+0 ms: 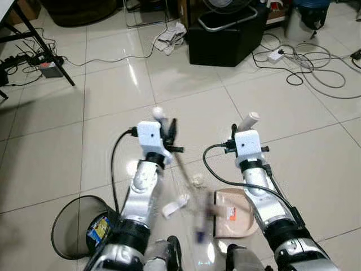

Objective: Sweep floor

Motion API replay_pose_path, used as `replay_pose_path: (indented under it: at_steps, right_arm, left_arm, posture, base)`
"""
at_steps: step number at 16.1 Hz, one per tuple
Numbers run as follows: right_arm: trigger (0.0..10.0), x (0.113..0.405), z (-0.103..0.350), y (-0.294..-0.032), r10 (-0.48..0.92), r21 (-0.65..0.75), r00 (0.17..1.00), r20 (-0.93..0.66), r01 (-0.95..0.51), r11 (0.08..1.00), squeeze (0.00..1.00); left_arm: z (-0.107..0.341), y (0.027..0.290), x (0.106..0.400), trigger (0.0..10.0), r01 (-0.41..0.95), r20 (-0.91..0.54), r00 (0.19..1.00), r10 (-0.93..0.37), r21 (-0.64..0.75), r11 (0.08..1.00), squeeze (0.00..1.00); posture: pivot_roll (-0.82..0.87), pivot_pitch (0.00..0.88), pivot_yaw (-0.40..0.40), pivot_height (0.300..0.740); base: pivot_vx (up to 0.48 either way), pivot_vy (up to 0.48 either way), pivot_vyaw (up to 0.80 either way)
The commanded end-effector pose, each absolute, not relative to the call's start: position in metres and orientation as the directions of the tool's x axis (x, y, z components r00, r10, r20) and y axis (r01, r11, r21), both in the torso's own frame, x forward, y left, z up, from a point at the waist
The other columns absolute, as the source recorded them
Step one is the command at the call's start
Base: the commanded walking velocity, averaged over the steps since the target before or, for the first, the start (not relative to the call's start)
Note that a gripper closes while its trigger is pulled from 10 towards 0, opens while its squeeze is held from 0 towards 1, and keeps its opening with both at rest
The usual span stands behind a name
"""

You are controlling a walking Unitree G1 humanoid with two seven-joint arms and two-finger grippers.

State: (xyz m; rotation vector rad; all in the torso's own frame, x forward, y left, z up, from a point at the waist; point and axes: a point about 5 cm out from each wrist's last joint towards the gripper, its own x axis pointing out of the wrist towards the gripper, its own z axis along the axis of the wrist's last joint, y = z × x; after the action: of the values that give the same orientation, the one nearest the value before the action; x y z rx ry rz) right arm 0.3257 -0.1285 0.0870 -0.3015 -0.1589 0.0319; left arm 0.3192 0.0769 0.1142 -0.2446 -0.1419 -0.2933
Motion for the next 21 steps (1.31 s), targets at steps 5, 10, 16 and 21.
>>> replay_pose_path:
  at_steps: [5,10,16,21]
  right_arm:
    - [10.0,0.325,0.081,-0.123,0.060,-0.245,0.989,0.134,-0.026,0.969,0.00]
    - [10.0,0.326,0.096,-0.130,0.002,-0.073,0.978,0.209,0.014,0.997,0.00]
    - [10.0,0.320,0.099,-0.153,-0.098,0.022,0.966,0.238,0.096,0.995,0.00]
    - [10.0,0.319,0.096,-0.163,-0.111,0.043,0.967,0.228,0.104,0.994,0.00]
  left_arm:
    - [0.143,0.065,0.311,10.0,0.458,0.256,0.886,-0.387,-0.348,0.818,0.00]
    - [0.152,0.070,0.312,10.0,0.531,0.260,0.844,-0.469,-0.277,0.801,0.00]
    - [0.184,0.094,0.327,10.0,0.524,0.347,0.835,-0.428,-0.260,0.811,0.00]
    - [0.226,0.117,0.333,10.0,0.582,0.446,0.773,-0.451,-0.215,0.784,0.00]
  posture:
    - [0.02,0.224,0.137,0.740]
    - [0.00,0.160,0.127,0.740]
    - [-0.03,0.076,0.117,0.740]
    - [-0.03,0.018,0.108,0.740]
  base:
    - [0.000,0.000,0.00]
    - [0.000,0.000,0.00]
    - [0.000,0.000,0.00]
    - [0.000,0.000,0.00]
